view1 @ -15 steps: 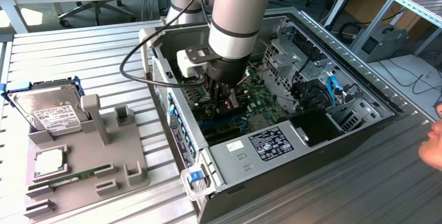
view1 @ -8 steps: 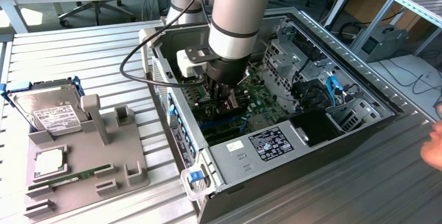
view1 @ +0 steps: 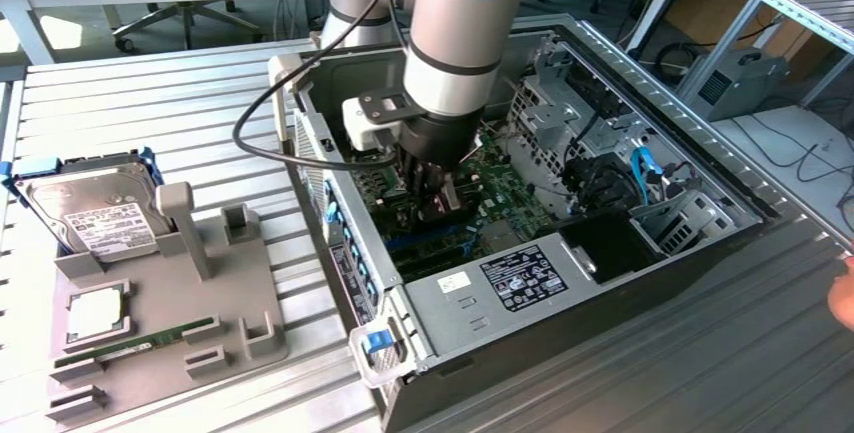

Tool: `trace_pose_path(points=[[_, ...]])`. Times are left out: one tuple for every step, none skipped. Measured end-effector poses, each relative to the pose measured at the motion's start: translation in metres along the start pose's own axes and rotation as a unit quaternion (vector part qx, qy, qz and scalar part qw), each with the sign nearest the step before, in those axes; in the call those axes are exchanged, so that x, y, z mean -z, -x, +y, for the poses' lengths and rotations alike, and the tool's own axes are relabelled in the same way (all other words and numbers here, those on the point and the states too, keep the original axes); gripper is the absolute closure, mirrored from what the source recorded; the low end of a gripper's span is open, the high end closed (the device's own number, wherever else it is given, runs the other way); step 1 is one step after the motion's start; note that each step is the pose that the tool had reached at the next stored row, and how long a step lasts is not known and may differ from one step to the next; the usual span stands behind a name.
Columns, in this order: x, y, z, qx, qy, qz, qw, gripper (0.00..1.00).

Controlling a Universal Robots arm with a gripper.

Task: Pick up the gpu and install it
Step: 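Insert the gpu into the slot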

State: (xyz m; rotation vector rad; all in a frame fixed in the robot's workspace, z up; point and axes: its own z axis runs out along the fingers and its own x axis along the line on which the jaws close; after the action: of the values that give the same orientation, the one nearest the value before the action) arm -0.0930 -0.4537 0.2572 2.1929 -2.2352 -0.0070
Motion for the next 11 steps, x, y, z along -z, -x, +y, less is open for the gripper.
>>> trace_pose_path(points=[[-0.0004,0.0,-0.0004,0.0,0.0005,0.0002,1.0,0.73],[-0.0005,0.0,-0.0004,0.0,0.0005,0.0002,1.0,0.73],[-0.0005,0.0,-0.0004,0.0,0.0005,0.0002,1.0,0.73],[-0.0006,0.0,-0.0005,0.0,0.0005,0.0001,1.0,0.73],[-0.0007,0.0001,-0.0005,0.0,0.0005,0.0,1.0,0.73],[-0.0006,0.0,-0.0005,0.0,0.0005,0.0001,1.0,0.73],[-0.0007,0.0001,-0.0005,0.0,0.0005,0.0,1.0,0.73],[-0.0007,0.0001,-0.0005,0.0,0.0005,0.0,1.0,0.73],[-0.0008,0.0001,-0.0005,0.0,0.0005,0.0001,1.0,0.73],[-0.0015,0.0001,-0.0005,0.0,0.0004,-0.0002,1.0,0.73],[-0.0022,0.0001,-0.0005,0.0,0.0004,-0.0001,1.0,0.73]])
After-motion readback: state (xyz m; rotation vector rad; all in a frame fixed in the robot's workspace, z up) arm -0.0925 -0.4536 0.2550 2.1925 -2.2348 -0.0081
